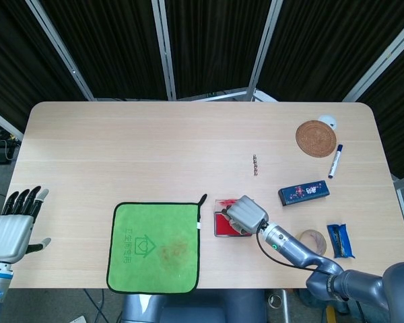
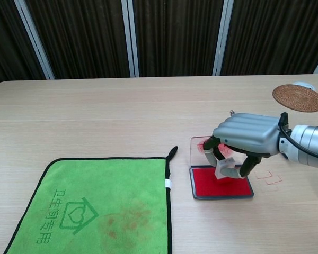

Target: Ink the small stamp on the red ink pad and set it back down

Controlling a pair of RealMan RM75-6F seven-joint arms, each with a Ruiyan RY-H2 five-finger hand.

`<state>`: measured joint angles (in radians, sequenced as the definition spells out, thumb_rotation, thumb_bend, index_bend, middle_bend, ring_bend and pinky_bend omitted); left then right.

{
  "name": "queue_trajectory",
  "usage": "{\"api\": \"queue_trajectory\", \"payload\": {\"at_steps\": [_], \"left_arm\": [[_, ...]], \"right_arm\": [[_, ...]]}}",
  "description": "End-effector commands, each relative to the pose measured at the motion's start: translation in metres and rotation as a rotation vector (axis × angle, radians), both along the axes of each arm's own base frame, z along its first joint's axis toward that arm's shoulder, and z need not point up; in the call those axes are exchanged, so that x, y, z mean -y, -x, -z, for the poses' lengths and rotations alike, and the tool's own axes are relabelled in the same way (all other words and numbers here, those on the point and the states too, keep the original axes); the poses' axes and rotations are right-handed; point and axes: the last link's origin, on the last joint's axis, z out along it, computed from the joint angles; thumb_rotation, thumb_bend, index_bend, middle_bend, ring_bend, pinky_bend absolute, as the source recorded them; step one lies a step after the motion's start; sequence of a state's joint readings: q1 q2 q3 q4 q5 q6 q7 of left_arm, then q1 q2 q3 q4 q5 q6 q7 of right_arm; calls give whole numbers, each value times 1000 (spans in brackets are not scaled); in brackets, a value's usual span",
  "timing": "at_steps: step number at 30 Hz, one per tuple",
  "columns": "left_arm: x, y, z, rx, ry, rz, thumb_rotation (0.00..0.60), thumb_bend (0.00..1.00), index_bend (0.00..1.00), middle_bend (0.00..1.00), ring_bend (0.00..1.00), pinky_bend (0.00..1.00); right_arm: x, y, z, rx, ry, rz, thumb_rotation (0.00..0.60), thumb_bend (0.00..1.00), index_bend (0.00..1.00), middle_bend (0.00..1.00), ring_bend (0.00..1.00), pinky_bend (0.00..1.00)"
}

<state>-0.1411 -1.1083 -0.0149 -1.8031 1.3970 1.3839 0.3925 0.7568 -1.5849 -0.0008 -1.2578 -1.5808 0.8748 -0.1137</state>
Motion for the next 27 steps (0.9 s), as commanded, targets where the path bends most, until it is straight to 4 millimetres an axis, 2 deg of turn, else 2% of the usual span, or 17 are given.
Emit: {"api": "queue_trajectory", "payload": {"at_steps": [1, 11, 18, 21, 27], "left_arm": [[0, 0, 0, -1, 0, 0, 600, 0, 0, 0, 0, 0], [-1, 1, 1, -1, 2, -4, 600, 0, 0, 0, 0, 0], [0, 0, -1, 6, -2, -5, 600, 0, 0, 0, 0, 0], [0, 0, -2, 9, -2, -3, 600, 0, 0, 0, 0, 0], [1, 0, -3, 12, 3, 0, 600, 0, 0, 0, 0, 0]], "right_arm": [[0, 2, 1, -3, -1, 7, 600, 514, 556, 574, 824, 959], [0, 13, 7, -22, -9, 31, 600, 519, 557, 574, 824, 959], [-1, 13, 5, -20, -4, 17, 600, 519, 557, 574, 824, 959], [2, 9, -3, 8, 13, 15, 600, 519, 557, 574, 824, 958], [4, 0, -38, 83, 50, 7, 600, 521, 557, 574, 825, 959]]}}
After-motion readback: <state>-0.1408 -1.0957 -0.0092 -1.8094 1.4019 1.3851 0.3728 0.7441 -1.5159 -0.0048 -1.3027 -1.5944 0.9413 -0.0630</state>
